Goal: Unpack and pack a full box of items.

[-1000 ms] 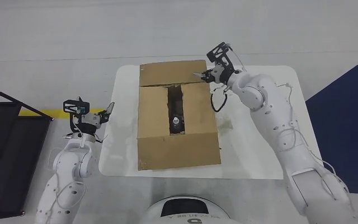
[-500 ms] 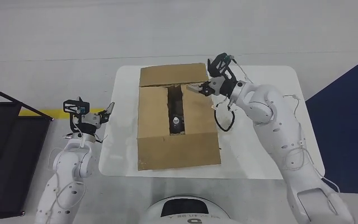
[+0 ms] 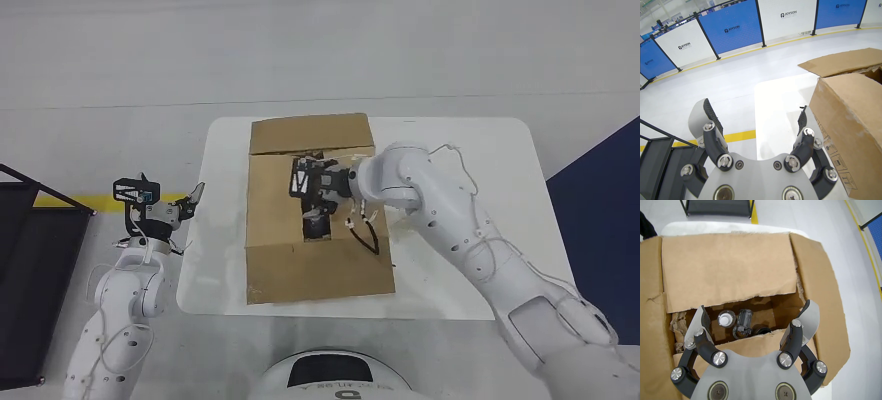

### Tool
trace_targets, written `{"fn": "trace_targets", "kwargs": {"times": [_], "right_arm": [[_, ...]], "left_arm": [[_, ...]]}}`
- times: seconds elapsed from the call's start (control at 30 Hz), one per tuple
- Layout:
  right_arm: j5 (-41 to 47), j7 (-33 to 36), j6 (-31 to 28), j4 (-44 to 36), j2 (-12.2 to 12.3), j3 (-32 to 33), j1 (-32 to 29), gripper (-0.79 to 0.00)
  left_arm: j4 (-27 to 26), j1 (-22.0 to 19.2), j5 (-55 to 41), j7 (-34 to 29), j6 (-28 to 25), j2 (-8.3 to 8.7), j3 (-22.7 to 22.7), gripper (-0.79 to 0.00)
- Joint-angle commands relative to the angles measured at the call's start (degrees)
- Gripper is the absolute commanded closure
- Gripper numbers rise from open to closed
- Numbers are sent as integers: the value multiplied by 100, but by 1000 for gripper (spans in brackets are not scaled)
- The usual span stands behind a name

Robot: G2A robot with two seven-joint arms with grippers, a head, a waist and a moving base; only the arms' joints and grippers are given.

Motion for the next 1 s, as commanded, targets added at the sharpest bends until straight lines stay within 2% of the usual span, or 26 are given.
{"fn": "trace_targets", "kwargs": {"times": [0.0,0.13,0.3,0.5,0.67,0.77,0.97], "right_arm": [[96,252,-66,178,-58,-190,144,-785],[290,482,-41,451,-174,-445,379,-785],[274,412,326,697,-286,-595,535,-785],[331,-772,561,1462,-420,-574,641,-785],[588,-1912,354,2019,-526,-519,688,-785],[702,-2452,297,2082,-544,-394,698,-785],[786,-2660,978,1860,-699,-451,767,-785]], "left_arm": [[0,0,0,0,0,0,0,-785],[0,0,0,0,0,0,0,-785],[0,0,0,0,0,0,0,-785],[0,0,0,0,0,0,0,-785],[0,0,0,0,0,0,0,-785],[0,0,0,0,0,0,0,-785],[0,0,0,0,0,0,0,-785]]}}
